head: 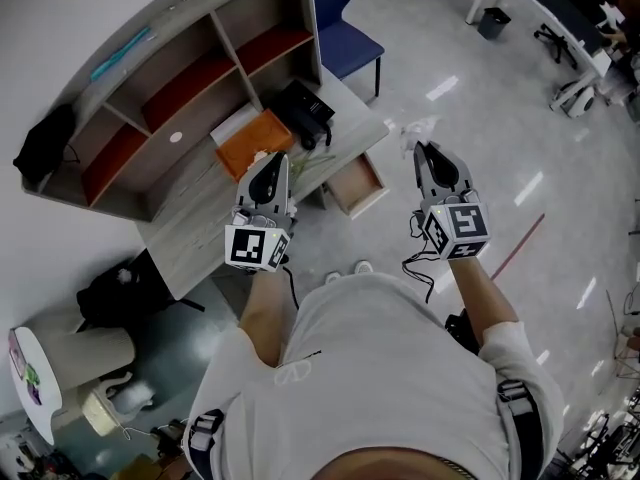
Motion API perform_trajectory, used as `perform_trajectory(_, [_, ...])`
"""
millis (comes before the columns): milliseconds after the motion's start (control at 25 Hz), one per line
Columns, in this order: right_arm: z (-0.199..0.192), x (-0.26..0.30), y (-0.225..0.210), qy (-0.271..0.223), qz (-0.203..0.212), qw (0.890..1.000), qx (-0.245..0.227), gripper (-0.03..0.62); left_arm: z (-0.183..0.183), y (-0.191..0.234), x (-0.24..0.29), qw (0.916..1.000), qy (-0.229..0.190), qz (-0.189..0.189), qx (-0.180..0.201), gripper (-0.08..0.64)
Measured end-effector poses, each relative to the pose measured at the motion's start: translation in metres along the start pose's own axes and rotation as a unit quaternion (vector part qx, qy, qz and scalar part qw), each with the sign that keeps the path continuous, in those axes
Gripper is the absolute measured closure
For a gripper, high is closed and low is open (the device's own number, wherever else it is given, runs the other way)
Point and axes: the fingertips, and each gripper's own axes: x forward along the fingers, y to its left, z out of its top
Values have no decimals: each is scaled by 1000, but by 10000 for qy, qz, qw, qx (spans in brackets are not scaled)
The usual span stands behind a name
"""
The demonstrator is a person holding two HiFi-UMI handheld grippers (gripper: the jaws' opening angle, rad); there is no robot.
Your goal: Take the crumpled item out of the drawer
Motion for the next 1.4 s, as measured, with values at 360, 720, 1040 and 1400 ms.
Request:
perform_trajectory(360, [9,-8,-10,-164,-32,9997,164,563,5,1,0,9999,-52,63,66,560])
perform_trajectory(720, [9,-6,-10,-145,31,9998,151,569,4,-4,2,9999,-47,87,74,560])
perform_trajectory(1040, [6,-5,-12,-149,39,9997,178,571,5,-6,3,9999,-62,98,77,560])
perform_trajectory(1400, [5,-2,-15,-141,13,9997,191,571,4,-7,8,9999,-40,58,74,560])
